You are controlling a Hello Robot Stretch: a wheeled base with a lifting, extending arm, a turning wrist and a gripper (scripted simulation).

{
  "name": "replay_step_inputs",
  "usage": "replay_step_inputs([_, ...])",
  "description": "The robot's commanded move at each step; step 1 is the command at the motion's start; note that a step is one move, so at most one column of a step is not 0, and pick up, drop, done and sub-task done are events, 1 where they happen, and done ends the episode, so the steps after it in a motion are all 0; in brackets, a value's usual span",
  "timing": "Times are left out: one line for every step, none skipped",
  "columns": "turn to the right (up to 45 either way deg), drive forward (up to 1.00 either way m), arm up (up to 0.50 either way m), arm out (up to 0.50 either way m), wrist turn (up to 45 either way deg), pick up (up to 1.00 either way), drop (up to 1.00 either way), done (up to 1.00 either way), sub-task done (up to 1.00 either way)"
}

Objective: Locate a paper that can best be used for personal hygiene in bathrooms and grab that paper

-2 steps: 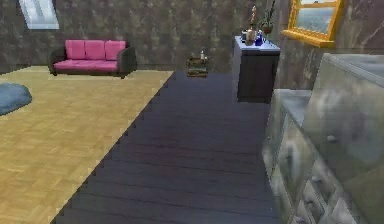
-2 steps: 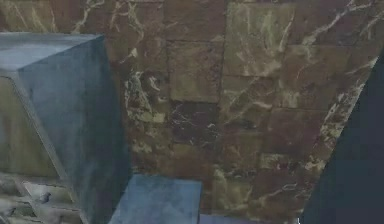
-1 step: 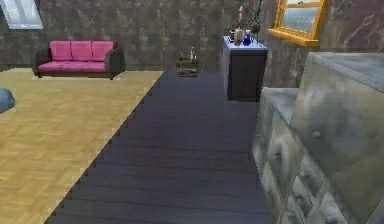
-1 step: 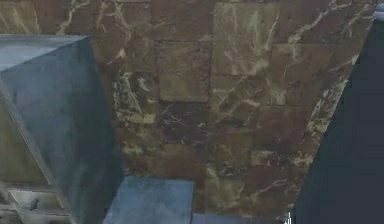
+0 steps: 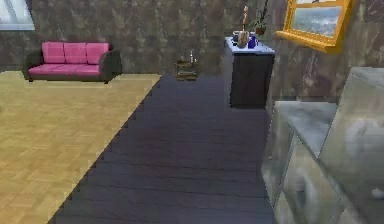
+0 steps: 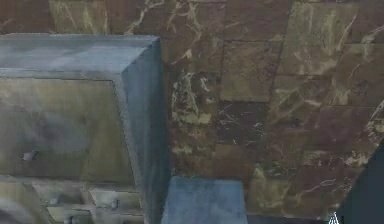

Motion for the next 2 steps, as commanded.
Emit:
replay_step_inputs([-45.0, 0.0, 0.0, 0.0, 0.0, 0.0, 0.0, 0.0, 0.0])
replay_step_inputs([-18.0, 0.0, 0.0, 0.0, 0.0, 0.0, 0.0, 0.0, 0.0])
